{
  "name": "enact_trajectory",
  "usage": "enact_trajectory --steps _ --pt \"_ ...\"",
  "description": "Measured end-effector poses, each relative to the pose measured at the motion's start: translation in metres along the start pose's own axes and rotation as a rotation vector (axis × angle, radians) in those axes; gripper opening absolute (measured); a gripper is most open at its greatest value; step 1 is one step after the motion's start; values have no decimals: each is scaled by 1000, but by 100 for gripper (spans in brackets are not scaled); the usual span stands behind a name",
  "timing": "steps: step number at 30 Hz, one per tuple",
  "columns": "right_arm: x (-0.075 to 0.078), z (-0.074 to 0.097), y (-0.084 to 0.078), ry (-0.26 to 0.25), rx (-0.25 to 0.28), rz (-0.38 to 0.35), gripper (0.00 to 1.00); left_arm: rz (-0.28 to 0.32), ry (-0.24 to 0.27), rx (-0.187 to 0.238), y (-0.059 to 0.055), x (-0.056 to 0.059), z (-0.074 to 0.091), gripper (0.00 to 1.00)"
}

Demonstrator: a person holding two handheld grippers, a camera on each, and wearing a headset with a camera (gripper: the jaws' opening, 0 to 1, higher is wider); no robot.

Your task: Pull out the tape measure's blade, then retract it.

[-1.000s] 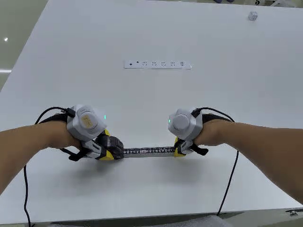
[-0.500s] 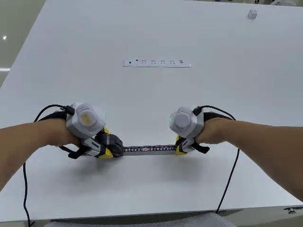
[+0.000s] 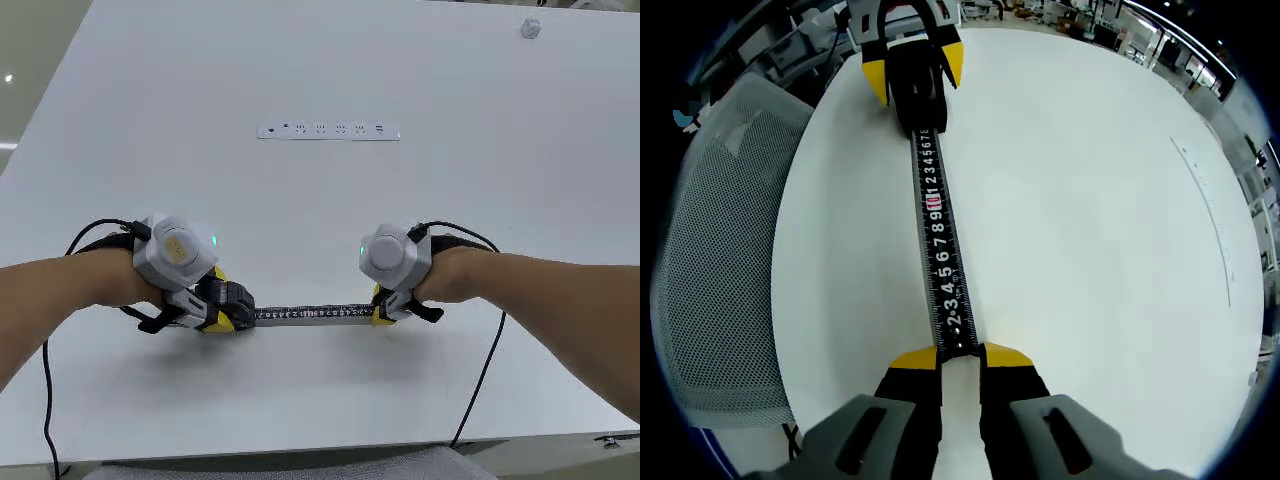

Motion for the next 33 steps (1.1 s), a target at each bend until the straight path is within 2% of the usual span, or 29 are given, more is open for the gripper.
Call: enact_trajectory --steps 5,33 --pt "0 1 -4 -1 2 -4 12 4 3 13 0 0 0 36" --pt "1 4 -16 -3 -10 -20 12 -4 2 -5 -1 0 -1 36"
Point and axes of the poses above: the centre of the closed fingertips' face, and the gripper's own axes: z roughly backward along the fingers, x roughly to its right, y roughly out of its top, the point moved 2 cm from there along z, roughly backward along the fingers, and after that the axes turned 12 degrees about -y, right-handed, at the moved point
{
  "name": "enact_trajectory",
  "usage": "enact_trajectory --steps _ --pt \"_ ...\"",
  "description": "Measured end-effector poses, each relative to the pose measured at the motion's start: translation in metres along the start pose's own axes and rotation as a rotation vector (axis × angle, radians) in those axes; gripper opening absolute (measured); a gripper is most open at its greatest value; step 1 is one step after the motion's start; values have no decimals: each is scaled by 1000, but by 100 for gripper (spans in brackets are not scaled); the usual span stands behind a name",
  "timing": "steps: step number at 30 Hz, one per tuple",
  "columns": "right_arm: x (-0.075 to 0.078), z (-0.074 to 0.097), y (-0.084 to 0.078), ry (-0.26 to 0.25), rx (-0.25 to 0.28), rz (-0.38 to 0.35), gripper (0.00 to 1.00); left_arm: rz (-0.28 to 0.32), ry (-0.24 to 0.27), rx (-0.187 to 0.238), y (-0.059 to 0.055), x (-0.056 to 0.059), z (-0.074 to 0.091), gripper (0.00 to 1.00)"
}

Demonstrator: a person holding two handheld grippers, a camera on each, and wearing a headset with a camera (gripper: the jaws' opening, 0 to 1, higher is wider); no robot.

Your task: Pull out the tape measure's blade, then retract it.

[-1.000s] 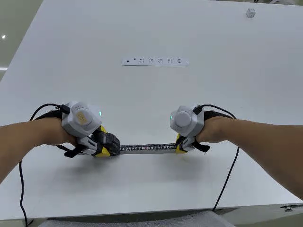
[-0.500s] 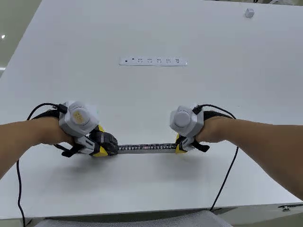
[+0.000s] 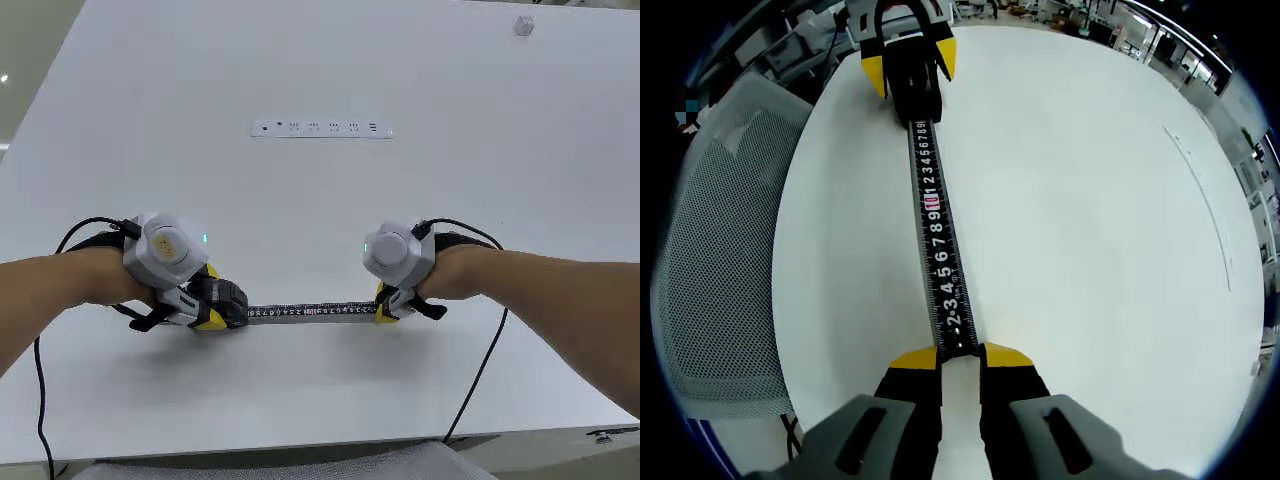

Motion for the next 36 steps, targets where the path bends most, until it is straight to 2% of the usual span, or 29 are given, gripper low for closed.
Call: enact_trajectory --steps 36 --pt "2 4 -16 -5 -10 -26 12 3 -3 -5 1 1 0 36"
Point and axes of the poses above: the centre of the closed fingertips' face, and the gripper's own axes: z roughly backward along the fingers, x roughly to its right, y roughly out of its top, the point moved 2 cm from there along z, roughly backward along the fingers, and after that the axes turned 12 degrees about -y, right-handed, at the moved point
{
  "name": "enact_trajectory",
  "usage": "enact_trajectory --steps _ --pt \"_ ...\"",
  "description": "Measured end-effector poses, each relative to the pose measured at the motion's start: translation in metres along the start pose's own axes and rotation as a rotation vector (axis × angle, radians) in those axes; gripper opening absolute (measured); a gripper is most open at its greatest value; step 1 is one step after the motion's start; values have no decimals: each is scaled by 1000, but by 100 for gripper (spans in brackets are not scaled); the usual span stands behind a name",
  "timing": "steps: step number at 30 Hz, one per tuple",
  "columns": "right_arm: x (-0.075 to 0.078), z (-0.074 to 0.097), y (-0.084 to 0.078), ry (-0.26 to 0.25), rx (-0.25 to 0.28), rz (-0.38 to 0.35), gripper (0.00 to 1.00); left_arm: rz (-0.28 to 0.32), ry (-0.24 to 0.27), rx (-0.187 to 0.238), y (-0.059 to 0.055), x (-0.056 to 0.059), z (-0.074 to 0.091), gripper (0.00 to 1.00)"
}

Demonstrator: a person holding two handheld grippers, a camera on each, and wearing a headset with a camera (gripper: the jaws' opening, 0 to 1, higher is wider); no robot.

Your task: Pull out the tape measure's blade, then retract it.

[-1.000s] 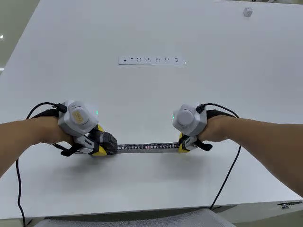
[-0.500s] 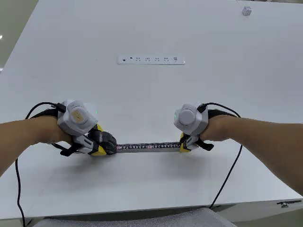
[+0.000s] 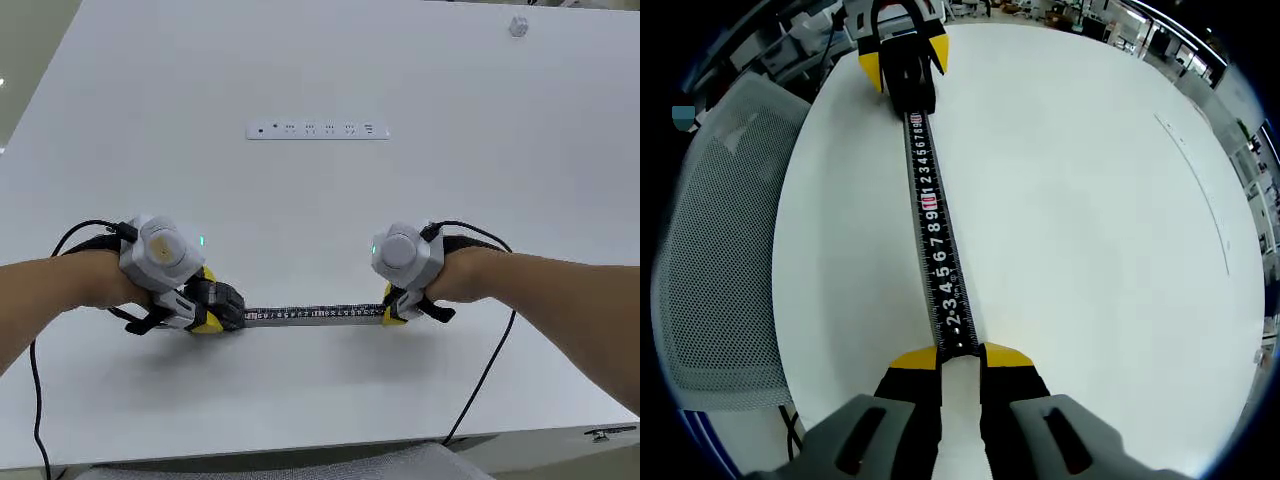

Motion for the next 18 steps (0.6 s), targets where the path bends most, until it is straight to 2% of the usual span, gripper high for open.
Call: enact_trajectory --steps 18 --pt "1 2 -6 -2 -8 -3 12 1 0 1 0 0 0 36"
Point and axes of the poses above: the centre of the closed fingertips' face, and the gripper's own axes: z roughly backward along the fingers, x roughly to its right, y roughly out of its top, the point moved 2 cm from there along z, roughly backward along the fingers, and after that the axes turned 12 degrees about -y, right-handed, at the moved point
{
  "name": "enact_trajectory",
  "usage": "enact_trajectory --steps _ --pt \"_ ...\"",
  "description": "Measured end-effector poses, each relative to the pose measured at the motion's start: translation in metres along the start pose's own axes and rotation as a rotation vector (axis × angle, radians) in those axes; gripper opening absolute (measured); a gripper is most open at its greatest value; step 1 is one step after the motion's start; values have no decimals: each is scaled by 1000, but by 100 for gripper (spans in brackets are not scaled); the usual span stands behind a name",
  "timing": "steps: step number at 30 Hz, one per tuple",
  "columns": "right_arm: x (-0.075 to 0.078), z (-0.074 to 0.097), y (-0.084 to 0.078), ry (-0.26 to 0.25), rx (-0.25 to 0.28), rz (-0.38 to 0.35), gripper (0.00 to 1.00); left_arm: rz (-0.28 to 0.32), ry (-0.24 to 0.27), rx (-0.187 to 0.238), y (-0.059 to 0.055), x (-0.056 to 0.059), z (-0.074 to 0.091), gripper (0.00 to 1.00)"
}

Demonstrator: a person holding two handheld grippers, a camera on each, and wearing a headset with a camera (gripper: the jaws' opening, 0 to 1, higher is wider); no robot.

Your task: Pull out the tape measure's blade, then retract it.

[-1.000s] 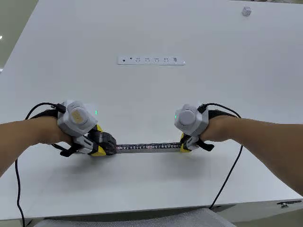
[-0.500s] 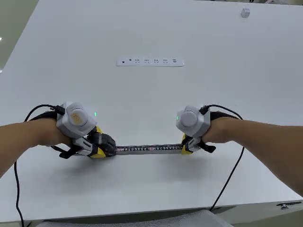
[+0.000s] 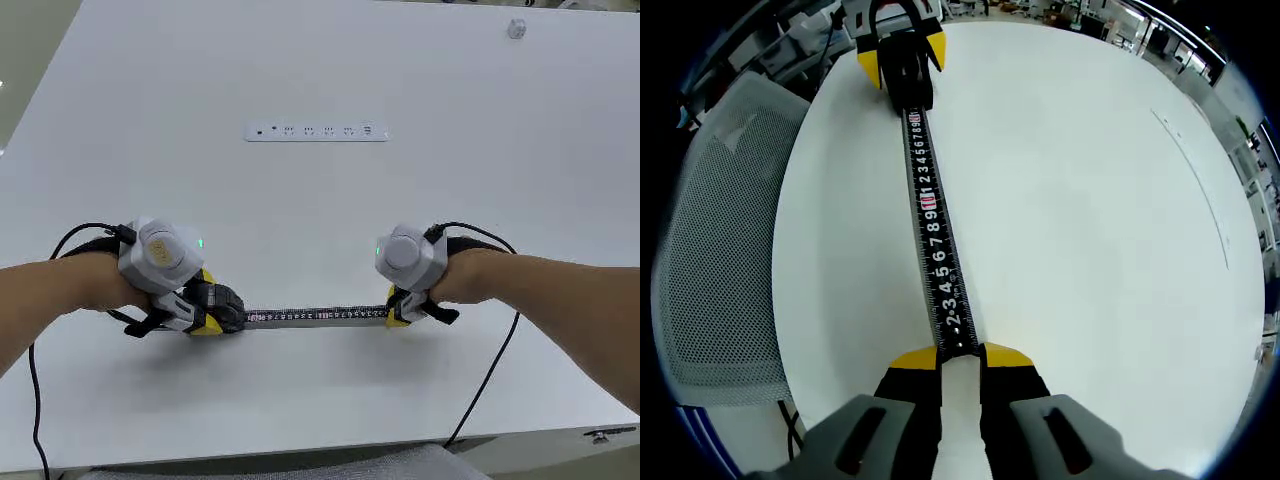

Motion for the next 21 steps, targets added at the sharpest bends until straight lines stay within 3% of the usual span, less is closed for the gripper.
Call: enact_trajectory --steps 21 --pt "1 2 -8 -2 -6 -4 12 1 1 0 0 0 0 36"
Point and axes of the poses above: the centre of the closed fingertips' face, and the gripper's own axes: z roughly backward along the fingers, x roughly to its right, y roughly out of its top, the point moved 2 cm from there along z, roughly backward along the fingers, and after that the axes turned 12 degrees about -y, right-handed, at the moved point
